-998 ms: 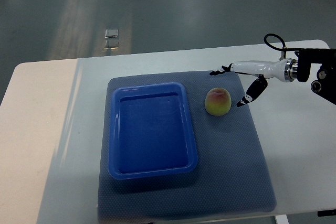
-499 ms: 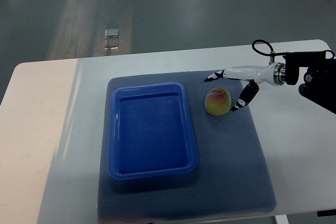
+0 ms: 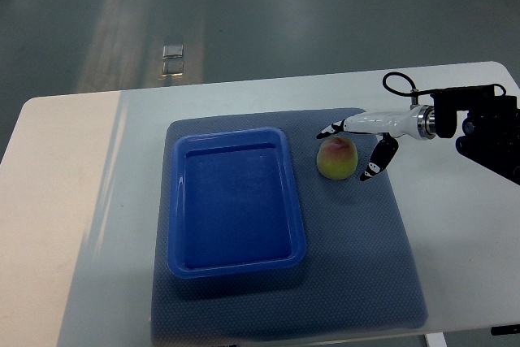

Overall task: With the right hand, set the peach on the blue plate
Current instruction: 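Close the right hand's fingers around the peach, then lift the peach and carry it over the blue tray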

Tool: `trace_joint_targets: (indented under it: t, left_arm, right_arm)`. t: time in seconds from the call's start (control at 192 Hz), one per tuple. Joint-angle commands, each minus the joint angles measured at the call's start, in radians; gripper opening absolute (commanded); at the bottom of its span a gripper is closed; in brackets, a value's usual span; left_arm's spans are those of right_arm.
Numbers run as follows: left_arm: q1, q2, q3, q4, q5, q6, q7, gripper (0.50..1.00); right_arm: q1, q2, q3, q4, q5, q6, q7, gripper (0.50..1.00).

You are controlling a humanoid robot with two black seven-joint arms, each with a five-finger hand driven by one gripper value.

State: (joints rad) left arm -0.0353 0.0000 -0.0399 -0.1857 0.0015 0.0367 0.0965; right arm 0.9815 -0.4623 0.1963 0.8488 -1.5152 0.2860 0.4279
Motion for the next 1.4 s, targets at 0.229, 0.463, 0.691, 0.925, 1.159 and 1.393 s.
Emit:
trace_joint_targets:
  t: [0.229, 0.463, 0.691, 0.925, 1.159, 1.393]
  left_arm:
    - [0.0, 0.0, 0.0, 0.0, 0.0, 0.0, 0.0, 1.0]
    - [0.0, 0.0, 0.0, 0.0, 0.0, 0.0, 0.0, 1.0]
    - [0.0, 0.0, 0.0, 0.0, 0.0, 0.0, 0.0, 1.0]
    - [0.0, 0.0, 0.0, 0.002, 0.0, 0.0, 0.0, 1.0]
    - [0.0, 0.0, -0.002, 0.002, 0.0, 0.0, 0.0, 1.0]
    - [0.0, 0.0, -0.002, 0.002, 0.0, 0.0, 0.0, 1.0]
  right_arm:
    - [-0.001, 0.025, -0.001, -0.017, 0.0, -0.022, 0.002, 0.899]
    - [-0.001, 0.025, -0.001, -0.019, 0.0, -0.024, 0.008, 0.789]
    - [0.003, 0.024, -0.001, -0.02, 0.0, -0.024, 0.014, 0.744]
    - [0.095, 0.027, 0.012, -0.008, 0.021, -0.025, 0.015, 0.725]
    - [0.149, 0.094, 0.015, -0.007, 0.023, -0.024, 0.037, 0.723]
    - [0.169, 0.214, 0.012, -0.008, 0.021, -0.024, 0.061, 0.723]
